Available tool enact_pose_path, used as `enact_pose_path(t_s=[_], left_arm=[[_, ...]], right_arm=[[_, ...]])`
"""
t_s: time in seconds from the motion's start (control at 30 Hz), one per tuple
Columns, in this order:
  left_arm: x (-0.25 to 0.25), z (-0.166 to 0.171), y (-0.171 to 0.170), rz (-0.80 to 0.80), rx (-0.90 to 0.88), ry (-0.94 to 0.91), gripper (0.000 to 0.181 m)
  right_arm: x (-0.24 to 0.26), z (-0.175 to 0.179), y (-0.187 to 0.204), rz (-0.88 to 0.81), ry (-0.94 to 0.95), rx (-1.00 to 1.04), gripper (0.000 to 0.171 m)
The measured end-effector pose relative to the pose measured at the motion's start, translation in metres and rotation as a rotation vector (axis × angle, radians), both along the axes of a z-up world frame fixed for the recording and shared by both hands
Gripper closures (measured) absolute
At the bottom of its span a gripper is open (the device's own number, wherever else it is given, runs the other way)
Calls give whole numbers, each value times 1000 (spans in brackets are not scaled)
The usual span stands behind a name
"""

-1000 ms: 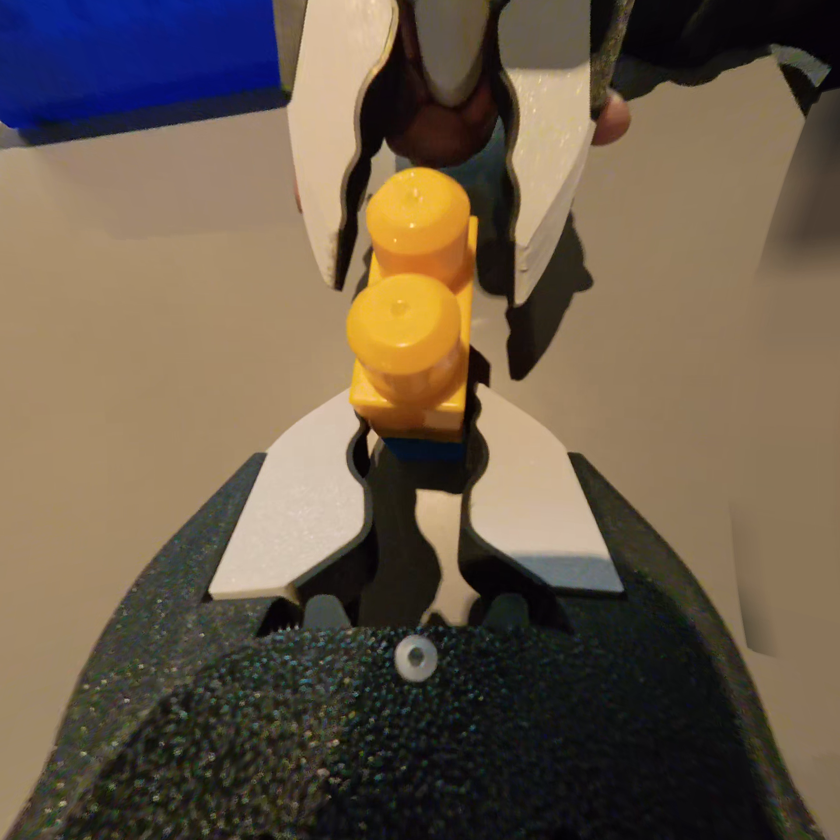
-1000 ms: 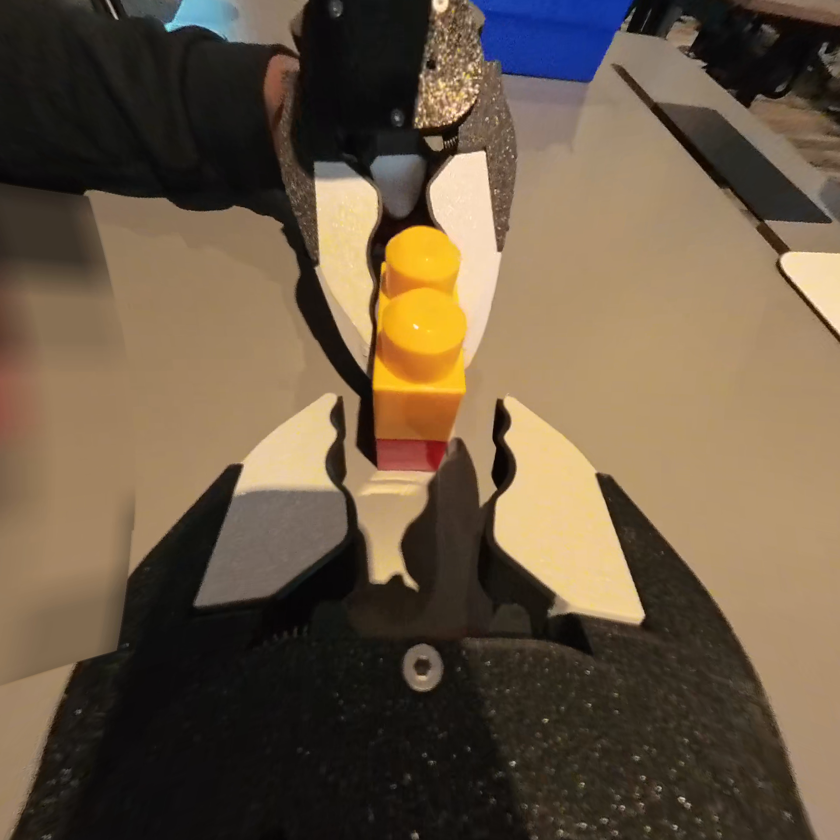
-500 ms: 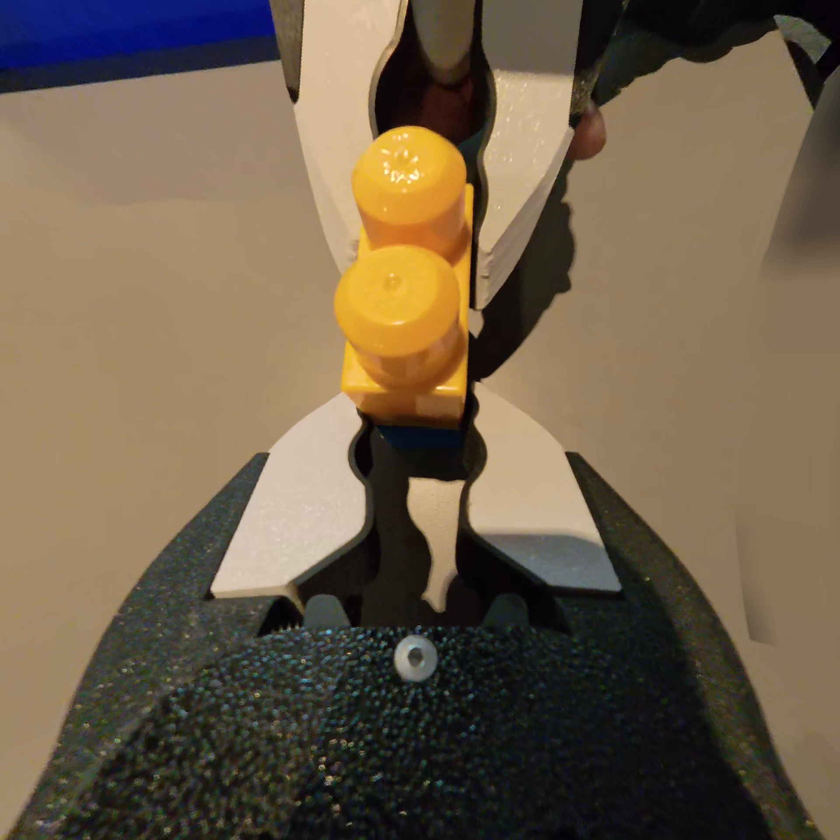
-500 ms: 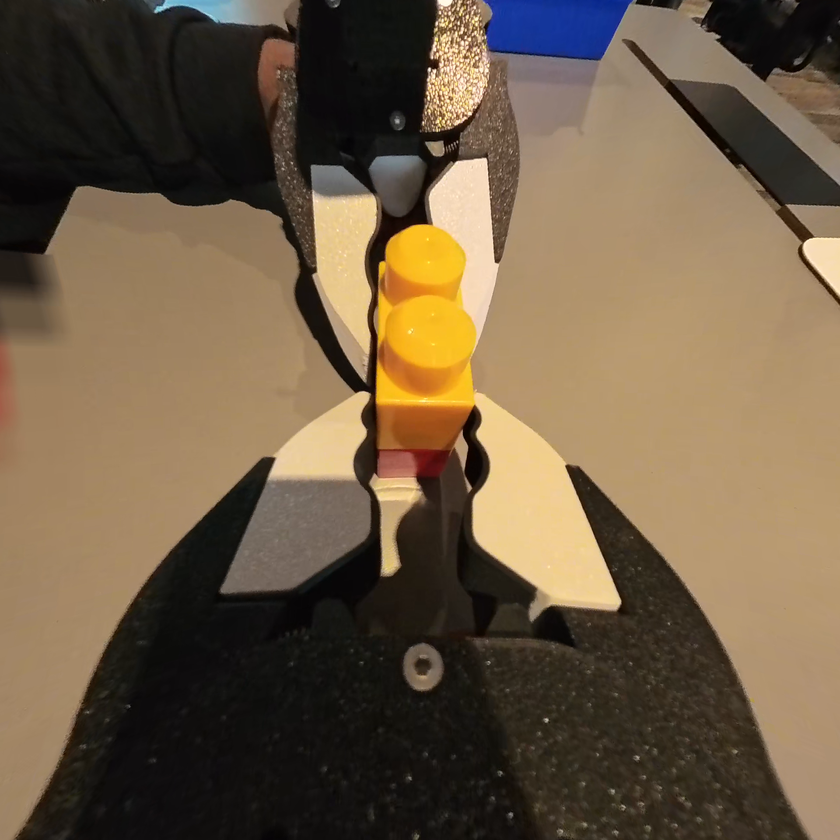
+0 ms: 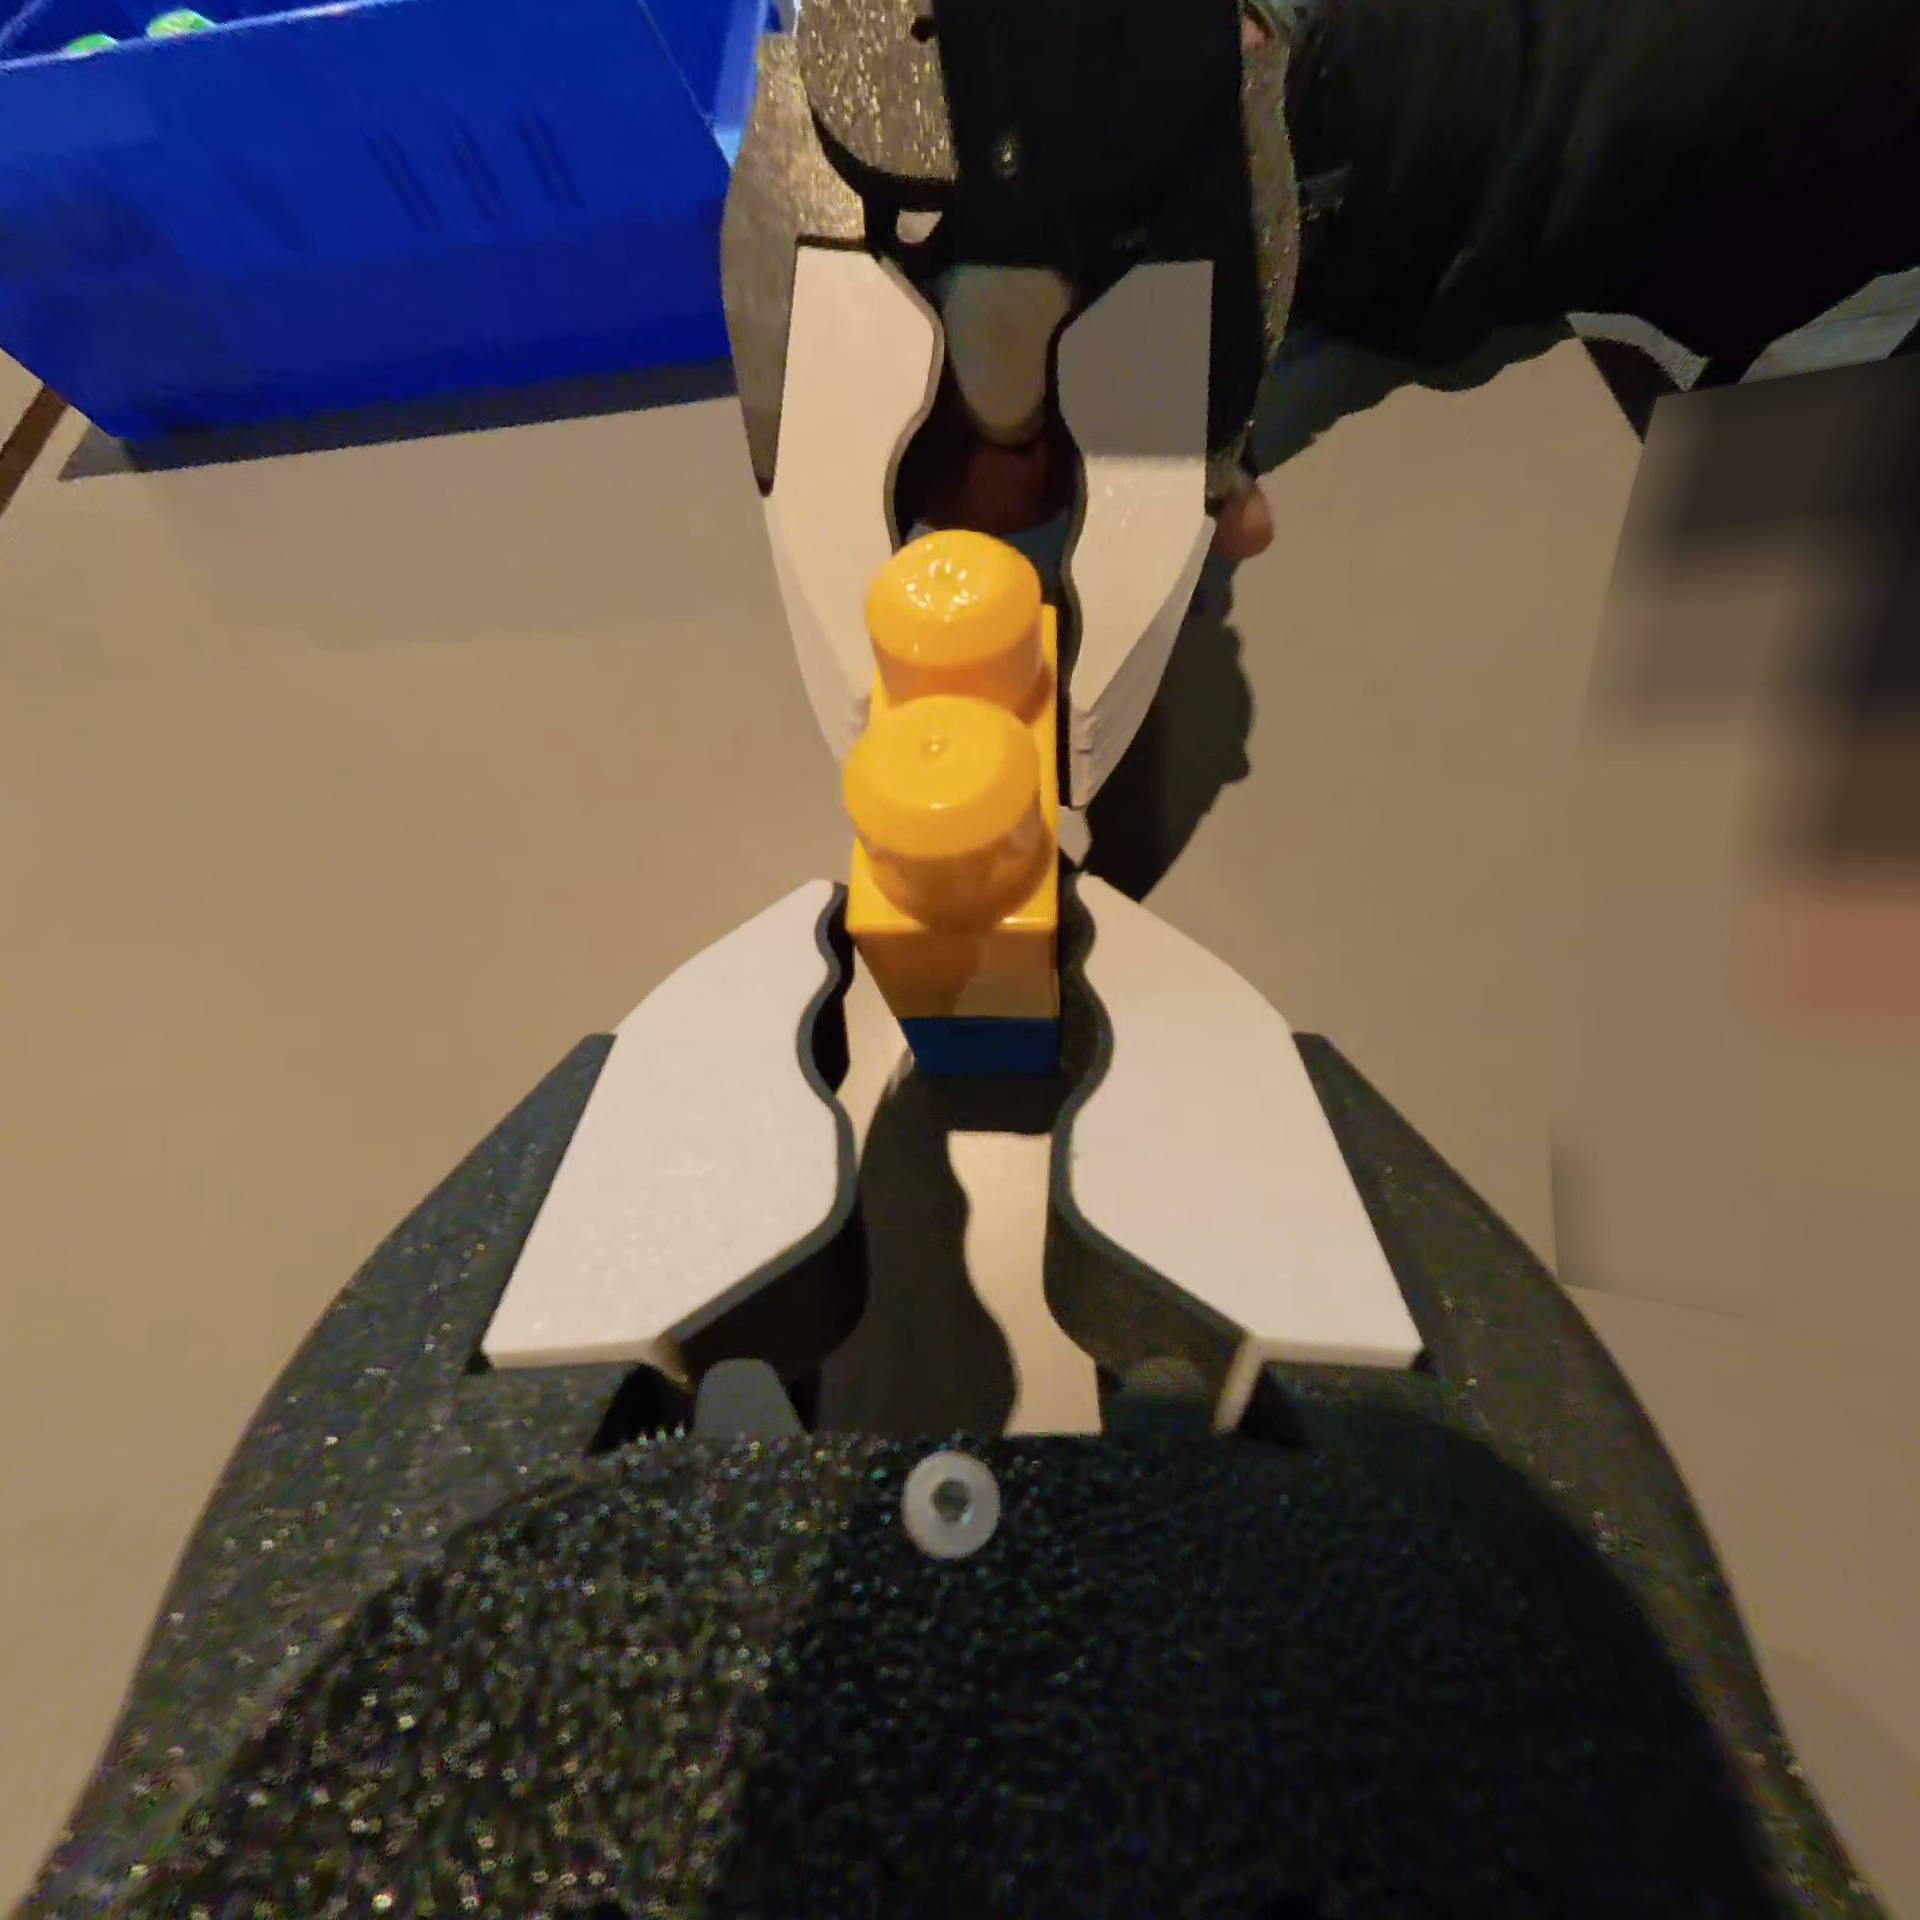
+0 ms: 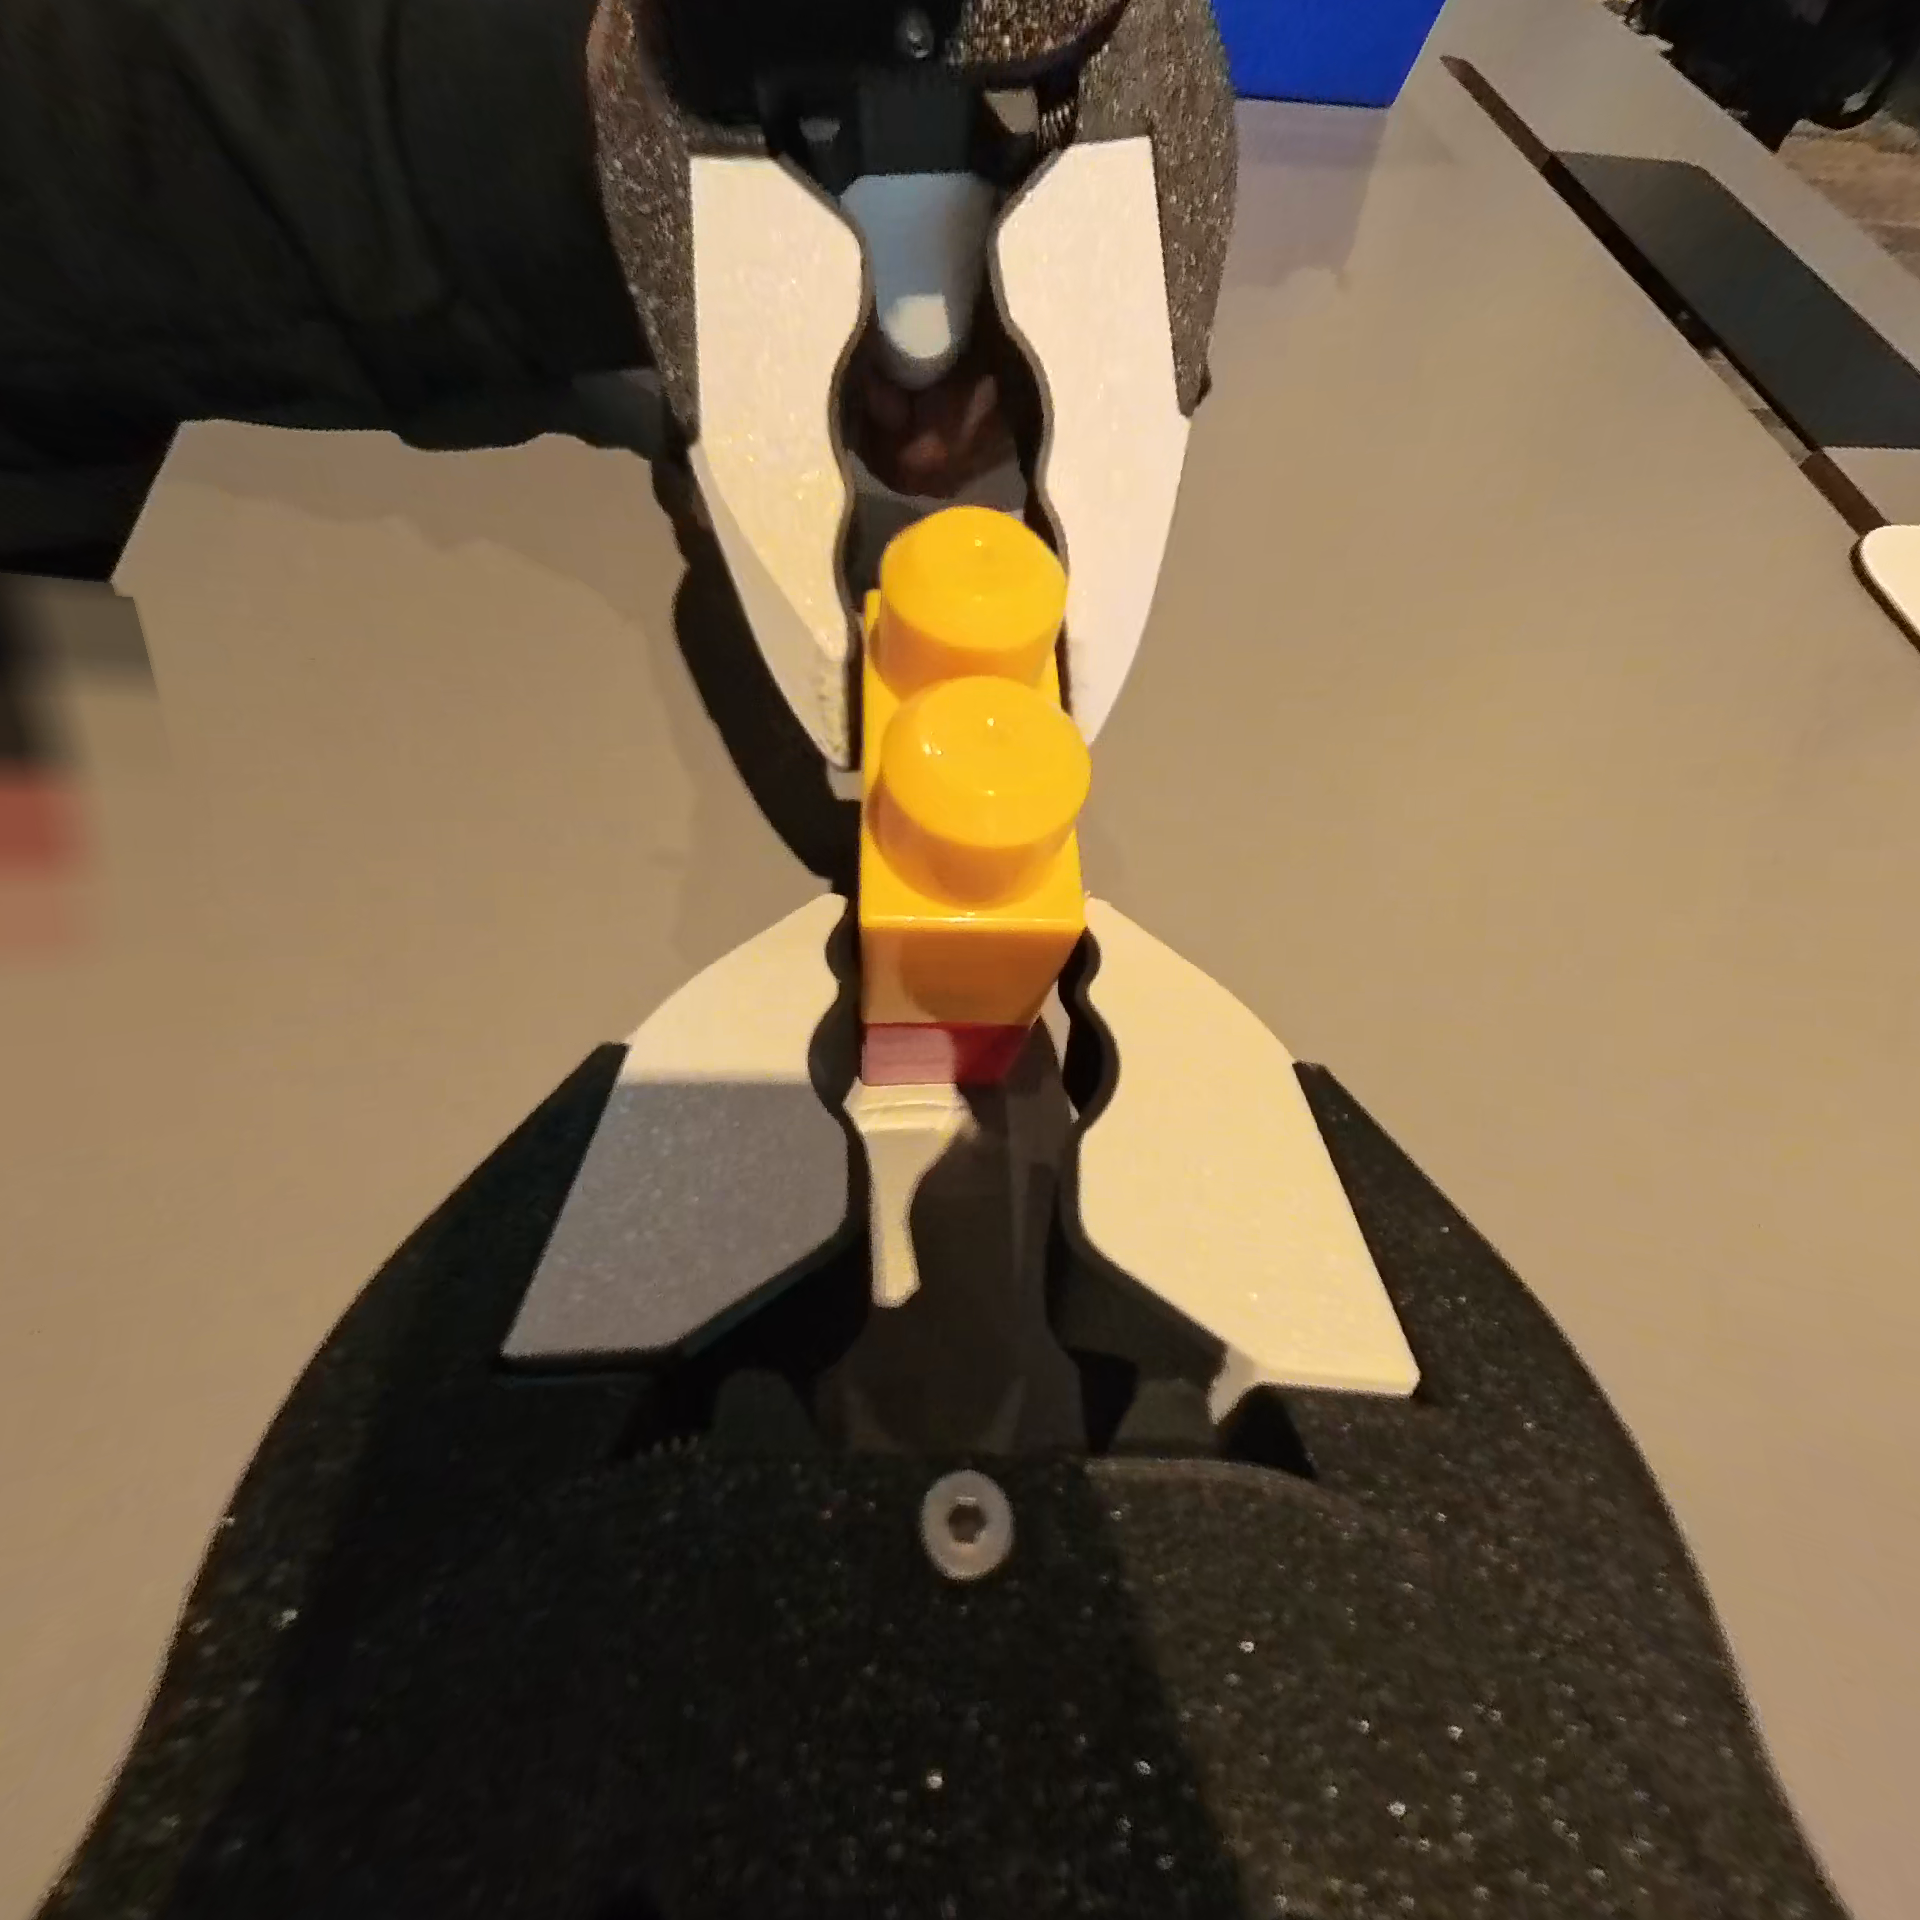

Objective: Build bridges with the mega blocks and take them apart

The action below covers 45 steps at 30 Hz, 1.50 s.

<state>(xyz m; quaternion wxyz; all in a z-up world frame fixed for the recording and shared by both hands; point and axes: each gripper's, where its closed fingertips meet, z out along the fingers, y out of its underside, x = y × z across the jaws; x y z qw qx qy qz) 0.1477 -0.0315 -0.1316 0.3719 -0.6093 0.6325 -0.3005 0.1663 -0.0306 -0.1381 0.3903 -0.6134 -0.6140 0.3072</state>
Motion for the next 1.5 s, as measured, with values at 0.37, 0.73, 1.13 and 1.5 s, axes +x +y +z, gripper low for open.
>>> enact_pose_path(t_s=[0.37, 0.73, 1.13, 1.5], left_arm=[[0, -2, -1, -15, -78, -59, 145], [1, -1, -1, -21, -91, -72, 145], [1, 2, -2, -62, -93, -153, 138], [1, -13, -3, -47, -70, -52, 147]], right_arm=[[0, -1, -1, -4, -3, -36, 134], [0, -2, -2, 1, 9, -77, 134], [3, 3, -5, 45, 83, -52, 133], [2, -2, -6, 37, 47, -38, 134]])
